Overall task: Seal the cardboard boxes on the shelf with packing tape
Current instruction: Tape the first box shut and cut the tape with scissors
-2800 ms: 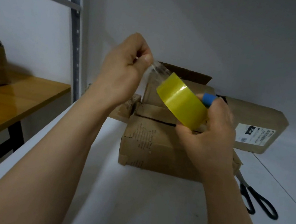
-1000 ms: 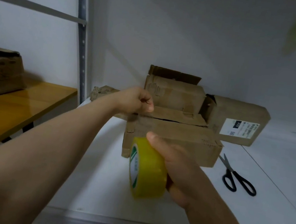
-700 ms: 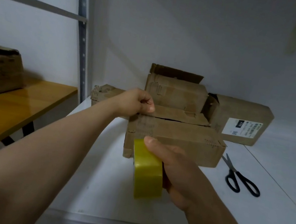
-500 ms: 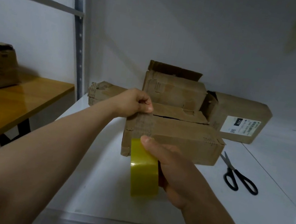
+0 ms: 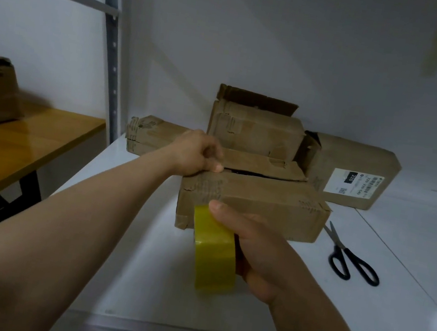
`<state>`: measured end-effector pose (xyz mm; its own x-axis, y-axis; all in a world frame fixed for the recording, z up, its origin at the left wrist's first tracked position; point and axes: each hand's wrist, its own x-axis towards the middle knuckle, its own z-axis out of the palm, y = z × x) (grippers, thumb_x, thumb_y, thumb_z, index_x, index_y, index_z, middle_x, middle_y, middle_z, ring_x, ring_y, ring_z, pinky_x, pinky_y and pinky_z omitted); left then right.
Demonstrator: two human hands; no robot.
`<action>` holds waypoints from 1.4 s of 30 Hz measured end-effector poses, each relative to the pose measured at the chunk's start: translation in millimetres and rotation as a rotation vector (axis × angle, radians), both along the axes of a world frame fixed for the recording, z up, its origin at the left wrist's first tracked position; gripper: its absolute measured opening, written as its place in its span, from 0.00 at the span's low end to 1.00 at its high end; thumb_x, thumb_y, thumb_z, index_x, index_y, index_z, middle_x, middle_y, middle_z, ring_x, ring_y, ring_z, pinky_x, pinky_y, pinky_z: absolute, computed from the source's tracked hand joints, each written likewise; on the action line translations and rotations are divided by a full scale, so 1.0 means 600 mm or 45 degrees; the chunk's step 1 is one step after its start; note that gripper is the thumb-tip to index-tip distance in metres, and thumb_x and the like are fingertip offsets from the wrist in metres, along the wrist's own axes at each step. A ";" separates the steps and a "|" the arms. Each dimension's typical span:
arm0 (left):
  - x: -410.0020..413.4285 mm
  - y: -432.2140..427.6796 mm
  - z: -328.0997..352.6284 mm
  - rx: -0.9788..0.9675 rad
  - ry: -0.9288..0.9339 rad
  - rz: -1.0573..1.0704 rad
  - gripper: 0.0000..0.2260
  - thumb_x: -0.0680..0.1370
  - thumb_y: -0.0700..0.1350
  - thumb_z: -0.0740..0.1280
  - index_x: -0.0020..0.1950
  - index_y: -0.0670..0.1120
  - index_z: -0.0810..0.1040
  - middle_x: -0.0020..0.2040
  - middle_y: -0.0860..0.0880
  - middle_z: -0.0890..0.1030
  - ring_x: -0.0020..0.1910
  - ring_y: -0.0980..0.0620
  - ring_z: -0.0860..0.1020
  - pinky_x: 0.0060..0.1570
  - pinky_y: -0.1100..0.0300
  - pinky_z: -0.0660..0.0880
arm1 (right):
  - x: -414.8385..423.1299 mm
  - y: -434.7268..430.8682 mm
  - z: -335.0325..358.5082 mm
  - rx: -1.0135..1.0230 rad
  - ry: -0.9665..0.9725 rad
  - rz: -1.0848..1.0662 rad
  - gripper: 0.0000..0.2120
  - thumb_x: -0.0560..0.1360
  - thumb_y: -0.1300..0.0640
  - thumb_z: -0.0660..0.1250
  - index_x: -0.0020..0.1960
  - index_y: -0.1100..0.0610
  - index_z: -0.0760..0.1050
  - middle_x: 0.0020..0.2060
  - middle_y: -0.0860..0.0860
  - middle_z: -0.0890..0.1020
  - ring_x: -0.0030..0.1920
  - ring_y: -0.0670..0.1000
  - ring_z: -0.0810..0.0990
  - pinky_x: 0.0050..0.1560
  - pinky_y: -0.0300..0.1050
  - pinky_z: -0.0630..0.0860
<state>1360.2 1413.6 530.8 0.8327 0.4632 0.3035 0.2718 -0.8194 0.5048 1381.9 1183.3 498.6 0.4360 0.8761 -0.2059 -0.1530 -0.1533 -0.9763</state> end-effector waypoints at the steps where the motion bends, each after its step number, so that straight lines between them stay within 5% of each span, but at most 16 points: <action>1: 0.001 0.001 0.001 -0.094 -0.007 0.036 0.16 0.73 0.49 0.77 0.55 0.51 0.75 0.49 0.49 0.79 0.49 0.50 0.77 0.53 0.51 0.77 | 0.001 0.000 0.000 0.000 0.011 0.000 0.21 0.75 0.44 0.71 0.58 0.60 0.82 0.42 0.54 0.84 0.42 0.51 0.84 0.44 0.48 0.80; 3: 0.002 -0.003 0.002 -0.264 -0.033 0.103 0.18 0.72 0.47 0.78 0.56 0.48 0.73 0.48 0.47 0.78 0.48 0.48 0.77 0.52 0.50 0.77 | 0.003 0.002 0.000 -0.005 0.026 -0.003 0.22 0.75 0.44 0.71 0.59 0.60 0.82 0.47 0.57 0.84 0.46 0.54 0.84 0.50 0.53 0.80; 7: 0.000 -0.004 -0.001 -0.291 -0.315 0.316 0.04 0.78 0.41 0.71 0.50 0.46 0.77 0.45 0.48 0.79 0.49 0.46 0.80 0.50 0.49 0.79 | 0.003 0.003 0.000 -0.005 0.042 -0.018 0.21 0.75 0.45 0.71 0.59 0.59 0.82 0.51 0.61 0.84 0.48 0.56 0.83 0.56 0.57 0.80; 9: -0.009 -0.010 0.013 -0.286 -0.341 0.209 0.03 0.79 0.40 0.69 0.48 0.49 0.79 0.45 0.50 0.81 0.47 0.51 0.80 0.44 0.54 0.79 | 0.002 0.004 0.001 -0.005 0.029 -0.018 0.22 0.75 0.44 0.71 0.60 0.60 0.82 0.52 0.61 0.84 0.49 0.56 0.83 0.56 0.56 0.79; 13: -0.030 -0.042 0.051 -0.029 0.023 -0.113 0.06 0.80 0.45 0.70 0.55 0.51 0.85 0.51 0.56 0.83 0.50 0.61 0.79 0.55 0.60 0.74 | -0.002 0.004 0.003 -0.006 0.025 -0.032 0.19 0.76 0.44 0.70 0.59 0.56 0.82 0.59 0.61 0.83 0.55 0.60 0.84 0.64 0.60 0.76; 17: -0.037 -0.045 0.027 0.236 0.317 -0.139 0.13 0.81 0.47 0.67 0.65 0.51 0.81 0.63 0.55 0.81 0.59 0.56 0.77 0.63 0.55 0.72 | -0.001 0.002 0.005 -0.037 -0.046 -0.013 0.15 0.76 0.41 0.69 0.57 0.48 0.83 0.57 0.56 0.85 0.59 0.59 0.83 0.65 0.61 0.76; 22: -0.046 -0.030 -0.012 0.181 0.257 -0.219 0.17 0.84 0.49 0.63 0.72 0.47 0.76 0.73 0.52 0.75 0.72 0.53 0.71 0.75 0.52 0.63 | 0.000 -0.004 0.017 -0.180 -0.503 0.036 0.28 0.75 0.33 0.66 0.56 0.57 0.82 0.48 0.57 0.86 0.50 0.57 0.86 0.58 0.59 0.81; 24: -0.048 -0.026 -0.013 0.193 0.284 -0.237 0.18 0.84 0.51 0.62 0.72 0.48 0.75 0.73 0.52 0.74 0.72 0.53 0.71 0.75 0.50 0.64 | 0.000 -0.006 0.030 -0.249 -0.768 0.039 0.35 0.73 0.28 0.64 0.47 0.64 0.79 0.38 0.58 0.82 0.42 0.58 0.84 0.51 0.59 0.82; 26: -0.053 -0.029 -0.009 0.220 0.303 -0.262 0.18 0.84 0.55 0.59 0.70 0.51 0.77 0.69 0.54 0.78 0.67 0.54 0.75 0.70 0.50 0.69 | 0.004 -0.003 0.050 -0.272 -1.085 -0.080 0.32 0.70 0.26 0.63 0.39 0.58 0.73 0.34 0.53 0.78 0.36 0.53 0.79 0.44 0.58 0.80; 30: -0.057 -0.034 -0.007 0.181 0.260 -0.272 0.09 0.85 0.50 0.60 0.49 0.62 0.76 0.43 0.61 0.78 0.41 0.62 0.75 0.44 0.60 0.69 | 0.025 0.032 0.079 -0.037 -1.239 -0.291 0.13 0.80 0.40 0.63 0.53 0.49 0.76 0.45 0.43 0.78 0.45 0.41 0.76 0.42 0.41 0.70; 34: -0.061 -0.035 -0.016 0.269 0.143 -0.199 0.15 0.84 0.51 0.61 0.70 0.55 0.77 0.60 0.56 0.82 0.57 0.54 0.78 0.57 0.57 0.72 | 0.044 0.075 0.058 -0.176 -1.203 -0.227 0.14 0.83 0.49 0.60 0.65 0.50 0.76 0.53 0.49 0.81 0.48 0.47 0.78 0.41 0.43 0.70; 38: -0.059 -0.044 -0.037 0.307 -0.060 -0.047 0.14 0.84 0.46 0.62 0.69 0.52 0.79 0.63 0.52 0.83 0.62 0.50 0.79 0.59 0.56 0.73 | 0.056 0.089 0.043 -0.160 -0.991 -0.267 0.12 0.82 0.55 0.61 0.61 0.50 0.79 0.53 0.51 0.82 0.50 0.51 0.82 0.52 0.54 0.82; 42: -0.063 -0.047 -0.039 0.261 -0.179 0.004 0.13 0.84 0.44 0.62 0.66 0.47 0.81 0.60 0.48 0.84 0.59 0.47 0.80 0.57 0.56 0.74 | 0.052 0.094 0.045 -0.154 -0.915 -0.331 0.13 0.80 0.62 0.60 0.54 0.48 0.80 0.51 0.51 0.82 0.49 0.53 0.82 0.54 0.57 0.82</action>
<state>1322.6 1385.3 507.3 0.7742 0.3829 0.5040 0.2136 -0.9076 0.3614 1412.9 1239.5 525.5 0.6876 0.7165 0.1178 0.4663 -0.3114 -0.8280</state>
